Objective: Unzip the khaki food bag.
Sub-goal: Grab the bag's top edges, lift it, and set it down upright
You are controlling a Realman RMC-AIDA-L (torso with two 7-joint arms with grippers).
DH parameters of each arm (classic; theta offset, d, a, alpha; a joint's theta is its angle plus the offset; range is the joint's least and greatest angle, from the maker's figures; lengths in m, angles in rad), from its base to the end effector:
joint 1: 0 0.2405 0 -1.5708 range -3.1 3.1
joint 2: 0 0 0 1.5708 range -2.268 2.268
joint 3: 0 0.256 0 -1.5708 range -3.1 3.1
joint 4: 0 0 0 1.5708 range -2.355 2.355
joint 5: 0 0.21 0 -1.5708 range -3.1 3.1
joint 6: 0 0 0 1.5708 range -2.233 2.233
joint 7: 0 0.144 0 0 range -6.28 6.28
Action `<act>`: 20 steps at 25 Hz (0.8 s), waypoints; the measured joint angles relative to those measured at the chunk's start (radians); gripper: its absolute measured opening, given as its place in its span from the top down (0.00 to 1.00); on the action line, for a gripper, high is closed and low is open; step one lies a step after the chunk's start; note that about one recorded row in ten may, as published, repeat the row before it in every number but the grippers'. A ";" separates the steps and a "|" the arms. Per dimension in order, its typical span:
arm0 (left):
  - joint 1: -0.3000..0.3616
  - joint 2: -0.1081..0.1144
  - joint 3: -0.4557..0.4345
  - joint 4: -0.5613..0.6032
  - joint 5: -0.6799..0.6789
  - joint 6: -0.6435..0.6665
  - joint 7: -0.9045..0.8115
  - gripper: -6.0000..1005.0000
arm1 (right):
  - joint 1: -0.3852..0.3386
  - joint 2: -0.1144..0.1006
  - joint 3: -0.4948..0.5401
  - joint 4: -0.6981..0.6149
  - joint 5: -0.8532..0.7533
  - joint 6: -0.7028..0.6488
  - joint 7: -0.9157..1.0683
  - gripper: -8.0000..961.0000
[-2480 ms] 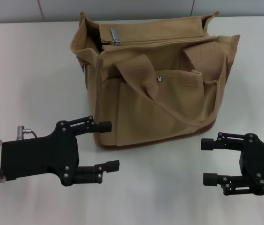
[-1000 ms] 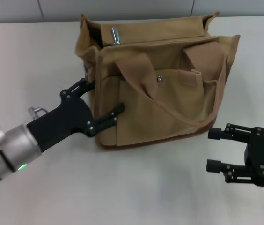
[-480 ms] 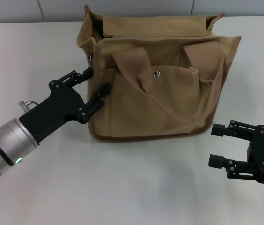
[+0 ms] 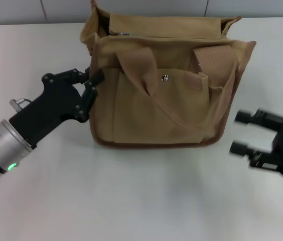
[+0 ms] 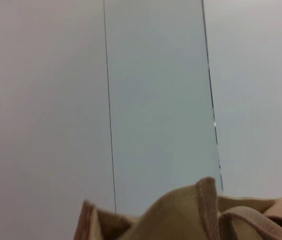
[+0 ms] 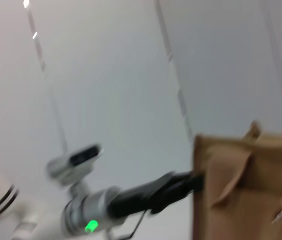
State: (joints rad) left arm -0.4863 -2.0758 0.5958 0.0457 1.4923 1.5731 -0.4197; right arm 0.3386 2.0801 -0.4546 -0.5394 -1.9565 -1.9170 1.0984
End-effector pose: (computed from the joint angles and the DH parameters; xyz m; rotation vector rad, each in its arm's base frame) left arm -0.2717 0.2912 -0.0398 -2.1796 -0.1995 -1.0397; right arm 0.2939 0.2412 0.0180 -2.5880 0.5147 1.1395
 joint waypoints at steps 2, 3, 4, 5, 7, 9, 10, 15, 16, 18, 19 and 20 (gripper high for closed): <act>0.001 0.000 -0.004 0.020 0.000 0.019 -0.005 0.79 | -0.023 0.000 0.011 0.002 0.082 0.000 -0.001 0.19; 0.001 0.000 -0.004 0.027 0.000 0.022 -0.008 0.81 | -0.033 0.000 0.017 0.004 0.118 0.000 -0.002 0.19; -0.001 0.000 -0.003 0.032 0.000 0.023 -0.012 0.83 | -0.043 0.000 0.025 0.008 0.153 -0.002 -0.002 0.19; -0.003 0.000 -0.002 0.032 0.000 0.023 -0.012 0.85 | -0.050 -0.001 0.031 0.011 0.181 -0.003 -0.002 0.19; -0.005 0.000 0.001 0.032 0.000 0.023 -0.011 0.89 | -0.060 -0.001 0.039 0.014 0.216 -0.004 0.000 0.18; -0.004 0.000 0.002 0.033 0.001 0.039 -0.011 0.90 | -0.068 -0.002 0.045 0.014 0.230 -0.007 0.004 0.19; 0.000 0.001 0.002 0.039 0.002 0.064 -0.012 0.90 | -0.070 -0.002 0.050 0.014 0.231 -0.013 0.004 0.19; 0.016 0.005 0.020 0.164 0.009 0.173 -0.100 0.91 | -0.052 -0.008 0.091 0.002 0.252 -0.062 0.028 0.19; 0.018 0.005 0.031 0.198 0.010 0.183 -0.134 0.91 | -0.043 -0.010 0.097 -0.008 0.267 -0.071 0.049 0.18; 0.023 0.003 0.058 0.278 0.010 0.204 -0.209 0.91 | -0.031 -0.012 0.103 -0.032 0.299 -0.080 0.087 0.18; 0.024 0.003 0.069 0.306 0.010 0.210 -0.233 0.91 | -0.025 -0.012 0.103 -0.047 0.317 -0.081 0.105 0.18; 0.025 0.002 0.081 0.332 0.010 0.215 -0.254 0.91 | -0.018 -0.011 0.102 -0.061 0.330 -0.079 0.118 0.18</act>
State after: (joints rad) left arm -0.4609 -2.0734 0.6768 0.3777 1.5022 1.7876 -0.6741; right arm 0.3205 2.0688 -0.3526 -0.6006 -1.6262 -1.9962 1.2167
